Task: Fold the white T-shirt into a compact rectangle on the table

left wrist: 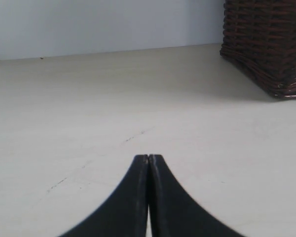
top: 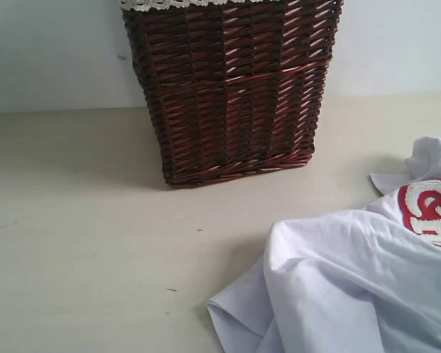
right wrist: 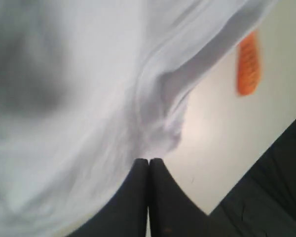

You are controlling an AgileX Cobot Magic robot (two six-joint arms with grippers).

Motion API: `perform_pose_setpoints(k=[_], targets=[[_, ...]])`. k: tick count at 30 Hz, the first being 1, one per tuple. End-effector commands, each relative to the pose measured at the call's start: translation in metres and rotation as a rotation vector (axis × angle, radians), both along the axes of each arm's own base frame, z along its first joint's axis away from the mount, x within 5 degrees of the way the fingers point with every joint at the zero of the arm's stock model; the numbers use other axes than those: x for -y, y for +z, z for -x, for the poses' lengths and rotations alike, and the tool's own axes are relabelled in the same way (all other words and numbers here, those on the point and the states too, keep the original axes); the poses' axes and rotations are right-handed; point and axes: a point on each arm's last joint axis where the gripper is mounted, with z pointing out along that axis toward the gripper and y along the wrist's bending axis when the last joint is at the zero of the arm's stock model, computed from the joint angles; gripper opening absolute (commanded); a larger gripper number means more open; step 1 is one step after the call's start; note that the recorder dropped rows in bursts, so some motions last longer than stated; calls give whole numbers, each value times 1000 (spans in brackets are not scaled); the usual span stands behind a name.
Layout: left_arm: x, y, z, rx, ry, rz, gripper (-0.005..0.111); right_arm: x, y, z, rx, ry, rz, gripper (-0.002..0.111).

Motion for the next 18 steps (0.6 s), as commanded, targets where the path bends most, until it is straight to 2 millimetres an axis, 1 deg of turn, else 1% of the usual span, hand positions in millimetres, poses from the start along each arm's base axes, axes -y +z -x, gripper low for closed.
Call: perform_pose_setpoints(k=[1, 4, 6, 8, 10, 11, 13, 16, 18], targets=[[0, 1, 0, 13, -6, 1, 0, -16, 6, -19, 268, 26, -188, 0], [0, 1, 0, 13, -6, 1, 0, -21, -9, -28, 275, 7, -284, 0], [0, 1, 0, 13, -6, 1, 0, -22, -23, -32, 263, -29, -326, 0], [0, 1, 0, 13, -6, 1, 0, -23, -32, -39, 311, -93, -373, 0], [0, 1, 0, 13, -6, 1, 0, -23, -33, -45, 396, -141, -406, 0], [0, 1, 0, 13, -6, 1, 0, -23, -30, -50, 469, -153, -422, 0], [0, 1, 0, 13, -6, 1, 0, -23, -26, -56, 557, -172, -442, 0], [0, 1, 0, 13, -6, 1, 0, -23, -30, -57, 537, -136, -430, 0], [0, 1, 0, 13, -6, 1, 0, -22, -41, -56, 476, -143, -431, 0]])
